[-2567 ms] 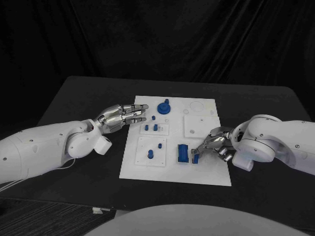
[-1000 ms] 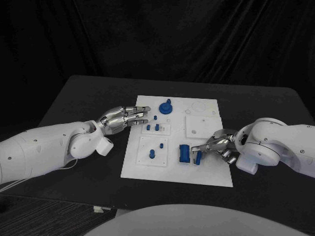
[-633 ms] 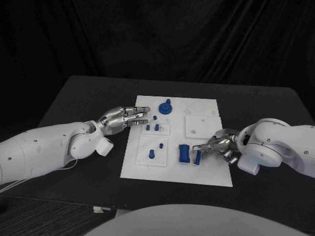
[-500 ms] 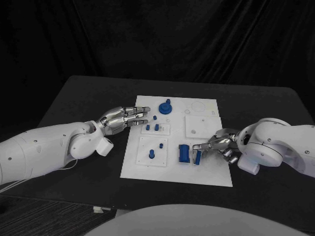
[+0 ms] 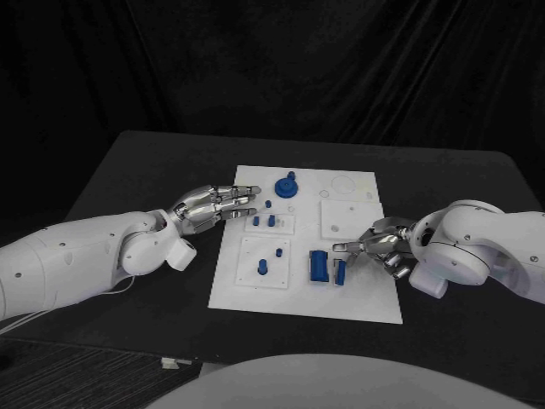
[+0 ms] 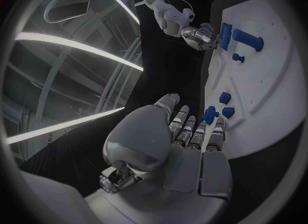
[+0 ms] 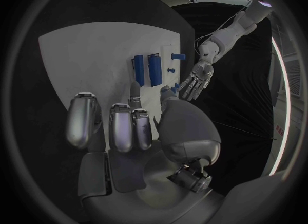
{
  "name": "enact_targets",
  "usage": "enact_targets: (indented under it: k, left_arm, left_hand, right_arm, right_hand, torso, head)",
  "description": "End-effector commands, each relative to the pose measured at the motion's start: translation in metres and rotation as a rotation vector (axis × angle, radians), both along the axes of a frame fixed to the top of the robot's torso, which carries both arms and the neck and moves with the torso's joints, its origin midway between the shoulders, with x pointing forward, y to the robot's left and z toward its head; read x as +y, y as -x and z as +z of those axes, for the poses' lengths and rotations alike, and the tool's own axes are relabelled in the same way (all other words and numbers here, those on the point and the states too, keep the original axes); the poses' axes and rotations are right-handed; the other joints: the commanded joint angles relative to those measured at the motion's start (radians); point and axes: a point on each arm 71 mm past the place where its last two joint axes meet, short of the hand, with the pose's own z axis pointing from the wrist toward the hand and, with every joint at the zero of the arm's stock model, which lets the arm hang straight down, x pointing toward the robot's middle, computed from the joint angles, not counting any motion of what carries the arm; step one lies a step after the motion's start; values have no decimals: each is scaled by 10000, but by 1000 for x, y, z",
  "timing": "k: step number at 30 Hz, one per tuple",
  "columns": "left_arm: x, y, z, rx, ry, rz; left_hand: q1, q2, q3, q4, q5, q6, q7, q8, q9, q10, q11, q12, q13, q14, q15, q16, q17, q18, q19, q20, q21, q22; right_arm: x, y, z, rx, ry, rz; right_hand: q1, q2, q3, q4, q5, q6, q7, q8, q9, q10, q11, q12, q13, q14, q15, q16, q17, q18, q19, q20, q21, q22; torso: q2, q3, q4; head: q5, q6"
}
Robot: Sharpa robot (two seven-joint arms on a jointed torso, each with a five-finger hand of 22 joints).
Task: Assemble the parts on the task board
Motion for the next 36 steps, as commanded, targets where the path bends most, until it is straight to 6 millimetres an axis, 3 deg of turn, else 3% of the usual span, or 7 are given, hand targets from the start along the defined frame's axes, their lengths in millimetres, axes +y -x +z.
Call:
enact_targets:
  k: [1, 12, 22, 26, 29, 31, 36]
  left_arm:
    - [-2, 1, 0, 21, 208, -96]
    - [-2, 1, 0, 28, 229, -111]
    - [-1, 2, -1, 34, 231, -94]
    - [0, 2, -1, 36, 223, -78]
    - [0, 2, -1, 34, 216, -63]
    - [1, 2, -1, 34, 212, -55]
    - [1, 2, -1, 29, 204, -37]
  left_hand:
    - [-77, 9, 52, -8, 46, 22, 34, 39, 10, 2, 65, 61, 15, 12, 23, 45, 15, 142, 52, -23, 60, -11]
    - [-77, 9, 52, -8, 46, 22, 34, 39, 10, 2, 65, 61, 15, 12, 23, 45, 15, 142, 52, -23, 60, -11]
    - [-80, 13, 74, -13, 53, 24, 38, 41, 11, 4, 73, 56, 15, 11, 25, 45, 15, 141, 51, -23, 58, -16]
    - [-80, 13, 74, -13, 53, 24, 38, 41, 11, 4, 73, 56, 15, 11, 25, 45, 15, 141, 51, -23, 58, -16]
    - [-80, 13, 74, -13, 53, 24, 38, 41, 11, 4, 73, 56, 15, 11, 25, 45, 15, 141, 51, -23, 58, -16]
    - [-82, 14, 95, -19, 56, 35, 42, 45, 12, 13, 80, 71, 17, 18, 29, 52, 17, 141, 55, -22, 60, -11]
    - [-82, 14, 95, -19, 56, 35, 42, 45, 12, 13, 80, 71, 17, 18, 29, 52, 17, 141, 55, -22, 60, -11]
  right_arm:
    - [3, 0, 1, 44, -212, -26]
    - [6, -2, 0, 44, -304, 50]
    - [6, 0, 4, -269, -603, 154]
    - [9, 2, 10, -1301, -589, 878]
    - [10, 4, 17, -2525, -178, 1738]
    - [11, 5, 22, -3319, 185, 2283]
    - [10, 8, 29, -4753, 1060, 3341]
  right_hand:
    - [27, 114, -59, 13, 68, 5, 30, -59, -75, 1047, 99, 36, 2632, 616, 57, 36, 121, 138, 49, 47, 34, 1715]
    - [164, 239, -325, 77, 92, -33, 168, -674, -779, 1047, 217, 36, 2632, 616, 154, 52, 132, 137, 50, 138, 44, 1719]
    - [936, 231, -298, -428, 796, 605, 19, -479, -892, 1047, 117, 36, 2632, 645, 90, 136, 284, 126, 88, 104, 158, 1752]
    - [2202, 25, -48, -1447, 1451, 730, -162, 308, -388, 1047, -54, 36, 2632, 677, -58, 230, 464, 94, 141, -23, 330, 1800]
    - [2579, 46, -127, -1866, 1406, -124, -282, 2074, 1126, 1047, -210, 36, 2632, 691, -189, 290, 580, 56, 175, -135, 477, 1837]
    - [2801, -12, -167, -2058, 1300, -327, -371, 2675, 1652, 1047, -241, 36, 2632, 697, -213, 310, 622, 46, 193, -171, 551, 1856]
    - [2895, -32, -324, -2095, 977, -696, -436, 3501, 2495, 1047, -300, 36, 2632, 708, -256, 344, 695, 21, 217, -209, 666, 1888]
  torso:
    - [1, -3, 3]
    - [1, -3, 2]
    - [5, -3, 2]
    - [4, -4, 2]
    - [1, -5, -3]
    - [0, -3, -5]
    - [2, 0, 4]
  head:
    - [21, 1]
    - [42, 1]
    - [59, 1]
    - [67, 1]
    - [73, 1]
    - [73, 1]
    - [52, 1]
